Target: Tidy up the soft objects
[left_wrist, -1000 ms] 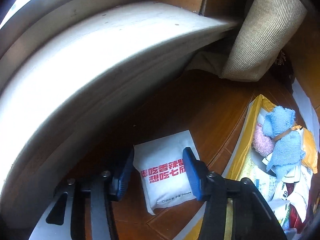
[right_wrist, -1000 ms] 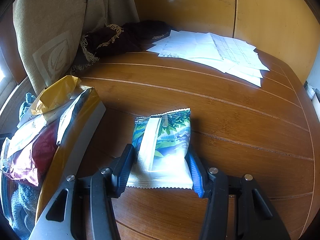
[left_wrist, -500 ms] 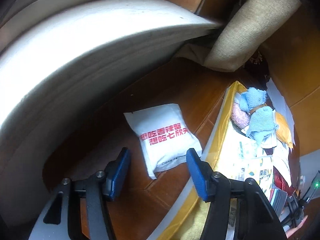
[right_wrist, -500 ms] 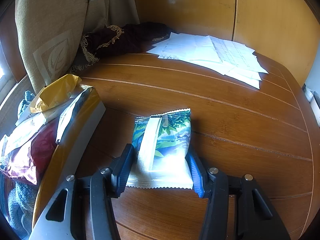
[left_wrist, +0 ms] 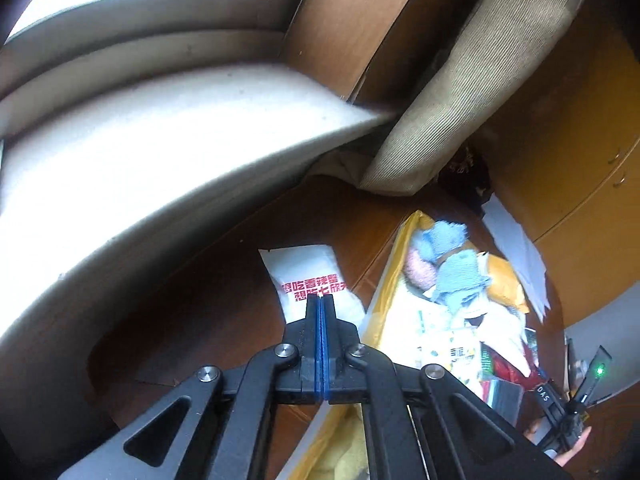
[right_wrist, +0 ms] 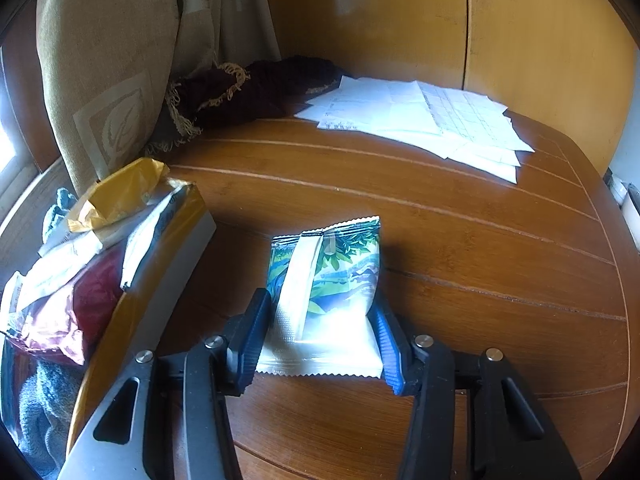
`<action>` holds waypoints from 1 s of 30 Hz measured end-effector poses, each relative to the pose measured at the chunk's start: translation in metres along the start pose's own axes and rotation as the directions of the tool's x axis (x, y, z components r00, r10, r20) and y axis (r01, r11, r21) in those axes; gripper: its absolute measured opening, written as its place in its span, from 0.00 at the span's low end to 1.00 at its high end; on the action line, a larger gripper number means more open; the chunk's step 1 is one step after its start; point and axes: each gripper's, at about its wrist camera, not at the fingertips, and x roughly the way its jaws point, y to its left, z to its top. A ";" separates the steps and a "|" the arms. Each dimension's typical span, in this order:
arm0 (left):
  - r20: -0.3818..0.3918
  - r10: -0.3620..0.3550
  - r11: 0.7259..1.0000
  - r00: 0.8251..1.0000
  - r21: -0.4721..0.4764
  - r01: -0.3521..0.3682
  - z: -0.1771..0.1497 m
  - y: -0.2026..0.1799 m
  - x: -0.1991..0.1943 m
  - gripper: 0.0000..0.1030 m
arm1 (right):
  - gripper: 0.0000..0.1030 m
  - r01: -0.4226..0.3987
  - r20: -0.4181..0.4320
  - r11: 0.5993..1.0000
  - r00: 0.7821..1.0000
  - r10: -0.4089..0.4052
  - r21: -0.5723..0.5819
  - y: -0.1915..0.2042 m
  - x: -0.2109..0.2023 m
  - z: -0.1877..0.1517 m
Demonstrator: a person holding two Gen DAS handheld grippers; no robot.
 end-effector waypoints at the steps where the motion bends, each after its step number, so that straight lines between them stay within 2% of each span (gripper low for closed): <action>1: 0.018 -0.005 1.000 1.000 0.020 0.004 0.000 -0.002 -0.009 0.00 | 0.46 -0.011 0.011 1.000 1.000 0.011 0.002 0.000 -0.003 0.001; 3: 0.022 -0.010 0.999 1.000 0.043 0.009 0.000 -0.006 -0.016 0.00 | 0.46 -0.027 0.030 1.000 0.999 0.027 -0.005 0.003 -0.008 0.002; 5: -0.013 -0.026 0.997 1.000 0.074 0.027 -0.001 -0.012 -0.007 0.00 | 0.45 -0.025 0.055 1.000 0.998 0.025 -0.014 0.006 -0.015 0.002; 8: -0.021 -0.004 0.999 1.000 0.037 0.005 -0.003 -0.009 0.013 0.02 | 0.45 -0.072 0.130 0.997 0.989 0.071 0.002 0.007 -0.035 0.006; 9: -0.027 0.014 0.999 1.000 0.043 -0.013 -0.005 -0.011 0.024 0.06 | 0.45 -0.111 0.157 0.994 0.982 0.108 0.013 0.009 -0.045 0.008; 10: -0.033 0.029 0.999 0.999 0.041 -0.028 -0.006 -0.010 0.030 0.18 | 0.45 -0.158 0.182 0.987 0.971 0.153 0.012 0.009 -0.054 0.009; 11: -0.041 0.022 0.999 0.999 0.042 -0.020 -0.008 -0.009 0.035 0.35 | 0.45 -0.219 0.205 0.976 0.955 0.215 -0.002 0.011 -0.066 0.010; 12: -0.052 0.002 0.999 0.999 0.049 0.001 -0.011 -0.011 0.040 0.41 | 0.45 -0.266 0.210 0.964 0.942 0.263 -0.016 0.016 -0.073 0.013; 14: -0.067 -0.034 0.998 0.997 0.052 0.038 -0.016 -0.012 0.047 0.42 | 0.45 -0.353 0.184 0.931 0.913 0.364 -0.091 0.041 -0.086 0.018; 15: -0.050 -0.028 0.998 0.998 0.055 0.031 -0.018 -0.012 0.047 0.42 | 0.45 -0.358 0.166 0.923 0.911 0.378 -0.139 0.057 -0.090 0.020; 17: -0.052 -0.061 0.997 0.997 0.045 0.063 -0.022 -0.010 0.045 0.40 | 0.45 -0.339 0.121 0.912 0.920 0.373 -0.229 0.092 -0.089 0.027; 19: -0.066 -0.102 0.995 0.993 0.008 0.103 -0.024 -0.005 0.044 0.40 | 0.45 -0.357 0.071 0.896 0.919 0.387 -0.263 0.118 -0.076 0.036; 21: -0.087 -0.111 0.994 0.990 0.006 0.112 -0.030 -0.008 0.047 0.40 | 0.45 -0.360 0.035 0.889 0.922 0.385 -0.283 0.135 -0.059 0.041; 26: -0.146 -0.179 0.981 0.973 0.041 0.187 -0.032 -0.022 0.052 0.40 | 0.45 -0.302 -0.036 0.913 0.952 0.305 -0.275 0.131 -0.025 0.034; 27: -0.136 -0.184 0.981 0.974 0.038 0.190 -0.029 -0.021 0.048 0.41 | 0.45 -0.296 -0.042 0.917 0.954 0.296 -0.268 0.126 -0.021 0.031; 28: -0.116 -0.167 0.984 0.979 0.041 0.173 -0.024 -0.021 0.045 0.44 | 0.45 -0.302 -0.050 0.915 0.953 0.299 -0.269 0.123 -0.019 0.031; 30: -0.081 -0.037 0.998 0.996 0.049 0.041 -0.013 -0.019 0.045 0.53 | 0.45 -0.303 -0.056 0.914 0.953 0.299 -0.271 0.122 -0.019 0.033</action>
